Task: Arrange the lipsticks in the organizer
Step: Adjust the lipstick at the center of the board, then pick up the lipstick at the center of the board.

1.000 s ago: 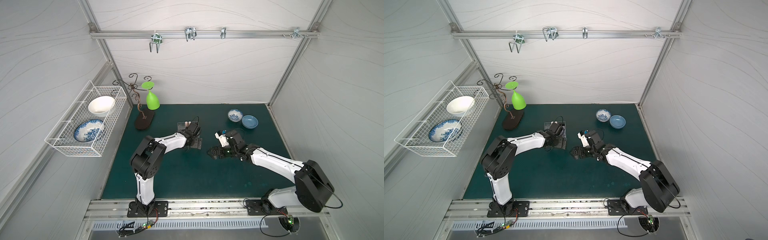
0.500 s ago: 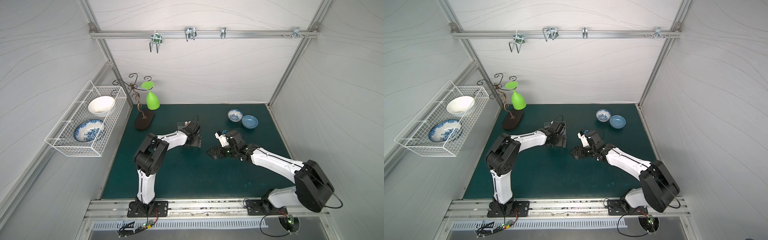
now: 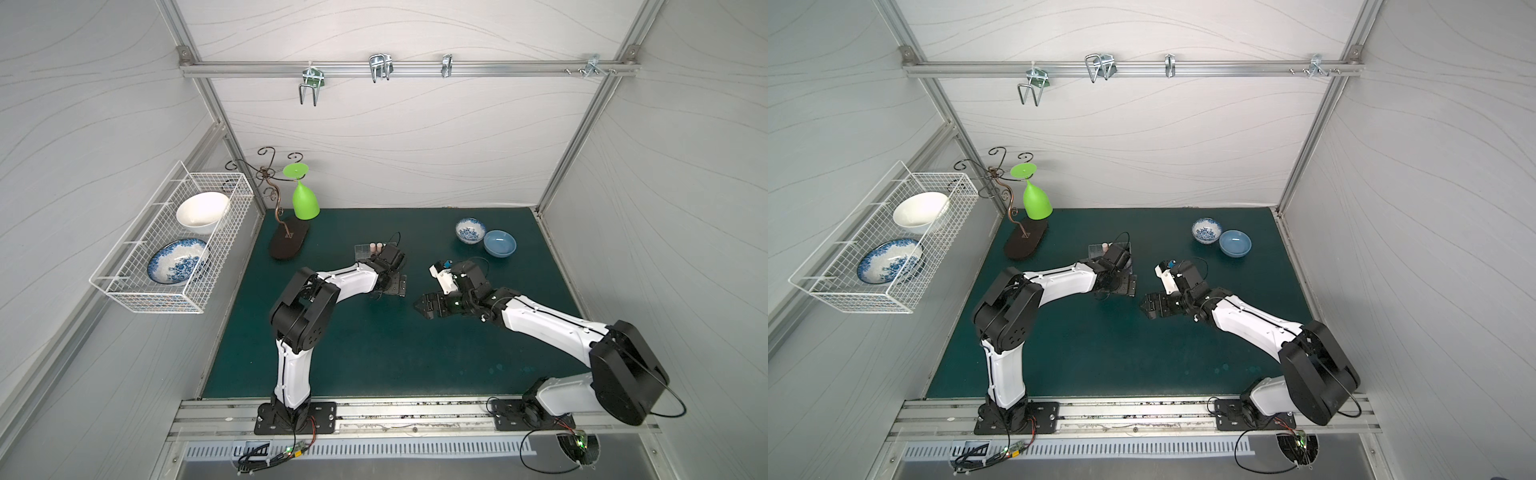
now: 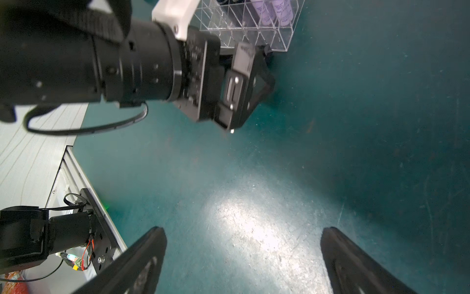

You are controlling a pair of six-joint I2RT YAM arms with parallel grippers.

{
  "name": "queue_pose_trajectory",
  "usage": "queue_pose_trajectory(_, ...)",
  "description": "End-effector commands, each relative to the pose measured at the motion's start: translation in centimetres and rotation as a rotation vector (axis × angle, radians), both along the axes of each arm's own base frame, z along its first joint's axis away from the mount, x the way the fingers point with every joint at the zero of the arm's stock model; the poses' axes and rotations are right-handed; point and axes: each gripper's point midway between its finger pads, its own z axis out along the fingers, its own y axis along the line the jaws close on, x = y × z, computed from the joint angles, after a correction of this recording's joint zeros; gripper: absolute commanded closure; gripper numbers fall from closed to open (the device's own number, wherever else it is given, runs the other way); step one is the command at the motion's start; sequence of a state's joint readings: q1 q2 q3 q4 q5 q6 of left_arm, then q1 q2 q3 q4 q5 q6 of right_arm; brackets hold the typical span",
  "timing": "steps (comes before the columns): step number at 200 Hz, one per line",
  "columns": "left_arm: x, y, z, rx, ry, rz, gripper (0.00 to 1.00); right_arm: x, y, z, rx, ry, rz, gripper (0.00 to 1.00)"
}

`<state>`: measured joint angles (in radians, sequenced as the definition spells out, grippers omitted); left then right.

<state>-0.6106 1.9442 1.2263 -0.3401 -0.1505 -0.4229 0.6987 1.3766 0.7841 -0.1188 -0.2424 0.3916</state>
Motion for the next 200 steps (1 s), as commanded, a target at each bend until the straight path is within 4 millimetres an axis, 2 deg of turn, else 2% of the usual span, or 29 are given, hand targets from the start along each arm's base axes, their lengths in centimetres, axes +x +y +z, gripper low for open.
queue_pose_trajectory(1,-1.2,-1.6,1.9,-0.027,-0.031,-0.021,0.0,0.1,-0.3,1.1,0.016,-0.041,0.0,0.02)
queue_pose_trajectory(49,-2.7,-3.4,4.2,-0.081,-0.064,-0.044,0.01,0.0,-1.4,1.7,0.02,-0.06,-0.028,0.02)
queue_pose_trajectory(70,-3.4,-4.6,6.0,-0.152,-0.098,-0.057,0.01,0.3,-2.0,1.7,0.024,-0.061,-0.046,0.01)
queue_pose_trajectory(86,-3.5,-4.6,8.0,-0.193,-0.141,-0.05,0.01,0.5,-2.2,1.7,0.027,-0.059,-0.054,0.02)
queue_pose_trajectory(107,-3.2,-2.7,11.0,-0.19,-0.229,-0.013,0.01,0.6,-2.2,1.5,0.027,-0.049,-0.062,0.02)
queue_pose_trajectory(121,-2.8,-0.7,12.1,-0.189,-0.268,0.021,0.01,0.8,-2.0,1.2,0.027,-0.038,-0.065,0.02)
queue_pose_trajectory(139,-1.8,1.7,11.7,-0.192,-0.277,0.058,0.01,1.0,-1.6,0.8,0.032,-0.018,-0.064,0.03)
queue_pose_trajectory(167,-0.7,3.7,10.5,-0.2,-0.264,0.068,0.01,1.5,-1.1,0.2,0.03,0.007,-0.078,0.03)
queue_pose_trajectory(200,-1.0,5.8,12.6,-0.237,-0.356,0.135,0.04,2.9,-0.1,-1.0,-0.1,0.039,-0.143,0.02)
